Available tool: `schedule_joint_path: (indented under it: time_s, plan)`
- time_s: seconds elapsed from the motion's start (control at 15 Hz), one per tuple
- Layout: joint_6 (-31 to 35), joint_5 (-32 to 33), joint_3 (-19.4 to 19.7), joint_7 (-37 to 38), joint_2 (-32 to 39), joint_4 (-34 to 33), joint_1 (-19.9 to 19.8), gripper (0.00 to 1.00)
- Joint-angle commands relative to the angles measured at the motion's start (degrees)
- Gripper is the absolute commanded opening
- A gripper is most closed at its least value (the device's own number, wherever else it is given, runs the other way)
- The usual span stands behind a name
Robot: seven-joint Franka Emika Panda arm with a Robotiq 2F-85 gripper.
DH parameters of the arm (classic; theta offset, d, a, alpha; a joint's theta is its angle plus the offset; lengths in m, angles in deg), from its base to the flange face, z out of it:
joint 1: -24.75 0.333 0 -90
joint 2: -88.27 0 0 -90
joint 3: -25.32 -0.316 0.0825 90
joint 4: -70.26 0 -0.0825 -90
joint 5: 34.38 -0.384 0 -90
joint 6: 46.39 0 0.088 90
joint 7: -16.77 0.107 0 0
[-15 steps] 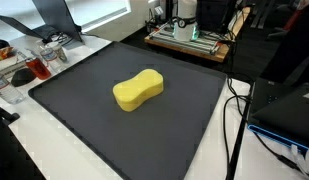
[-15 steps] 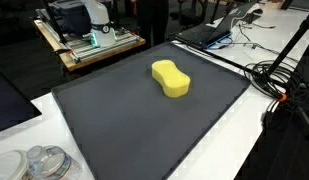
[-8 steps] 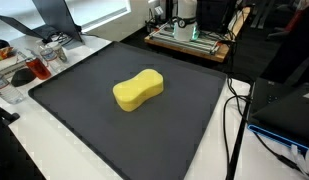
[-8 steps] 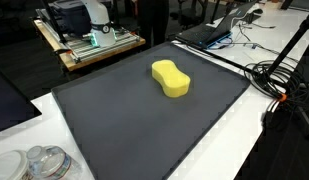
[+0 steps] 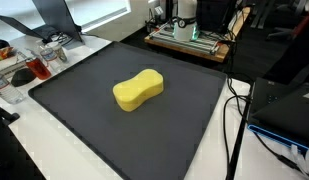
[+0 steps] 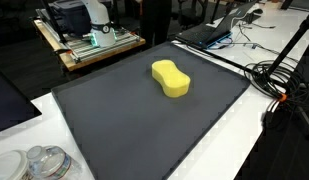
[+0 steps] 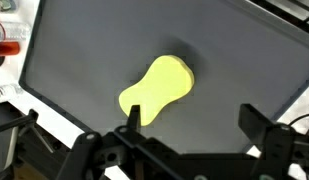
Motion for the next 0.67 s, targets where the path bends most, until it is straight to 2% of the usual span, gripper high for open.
schedule_joint_path:
  time_s: [0.0,0.27,0.47,0.6]
  plan:
    - [-5.02,3.83,-2.56,3.95,10.16,-10.46,1.5,1.0]
    - [-9.37,9.6,-3.77,9.09,20.13,-19.86,4.14,1.0]
    - [-12.63,12.94,-2.74,12.24,26.8,-26.02,6.97,1.0]
    - [-15.11,13.02,-1.64,14.6,30.58,-29.53,8.59,1.0]
